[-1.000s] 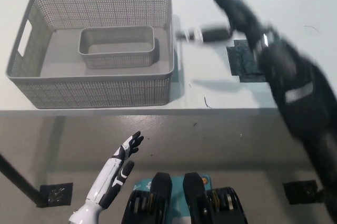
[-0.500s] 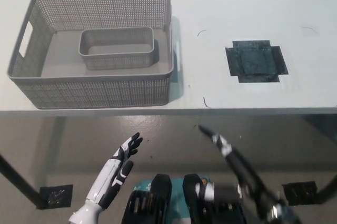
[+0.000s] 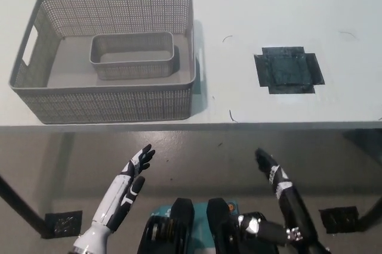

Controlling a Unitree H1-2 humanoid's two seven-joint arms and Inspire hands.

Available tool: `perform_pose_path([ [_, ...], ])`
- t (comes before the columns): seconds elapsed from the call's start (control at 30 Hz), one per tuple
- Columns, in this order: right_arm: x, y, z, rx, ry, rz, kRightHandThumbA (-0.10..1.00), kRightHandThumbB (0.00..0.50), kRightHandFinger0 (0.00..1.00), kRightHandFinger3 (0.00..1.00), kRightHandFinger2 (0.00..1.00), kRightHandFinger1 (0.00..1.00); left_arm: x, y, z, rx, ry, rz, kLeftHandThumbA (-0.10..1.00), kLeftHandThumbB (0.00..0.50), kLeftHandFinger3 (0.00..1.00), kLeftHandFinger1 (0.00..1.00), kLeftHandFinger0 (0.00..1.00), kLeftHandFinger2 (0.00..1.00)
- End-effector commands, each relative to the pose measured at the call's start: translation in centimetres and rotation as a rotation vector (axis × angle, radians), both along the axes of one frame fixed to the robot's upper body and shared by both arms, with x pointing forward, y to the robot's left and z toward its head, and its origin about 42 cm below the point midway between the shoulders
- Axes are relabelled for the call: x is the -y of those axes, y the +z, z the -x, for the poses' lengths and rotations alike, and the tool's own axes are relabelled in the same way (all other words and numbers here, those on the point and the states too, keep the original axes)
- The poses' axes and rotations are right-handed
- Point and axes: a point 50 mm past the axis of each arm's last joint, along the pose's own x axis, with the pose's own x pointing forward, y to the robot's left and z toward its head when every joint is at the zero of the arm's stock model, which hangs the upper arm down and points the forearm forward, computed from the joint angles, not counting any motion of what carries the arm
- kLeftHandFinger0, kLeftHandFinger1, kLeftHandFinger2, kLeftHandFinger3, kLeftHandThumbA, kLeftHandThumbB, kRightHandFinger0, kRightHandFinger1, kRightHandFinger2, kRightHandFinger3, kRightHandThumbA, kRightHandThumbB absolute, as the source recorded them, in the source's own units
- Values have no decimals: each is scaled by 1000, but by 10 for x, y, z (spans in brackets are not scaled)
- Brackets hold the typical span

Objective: Use the right hand to pick up a small rectangular container and put it into a bigger container on the left side

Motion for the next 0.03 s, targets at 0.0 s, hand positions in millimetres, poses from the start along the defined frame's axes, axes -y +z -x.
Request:
perform_pose_path([
  [0.0,-8,12,-21,22,6,-125,1000,108,1000,1000,1000,1000,-7,14,-10,80,21,7,1000,350,1000,1000,1000,1000],
])
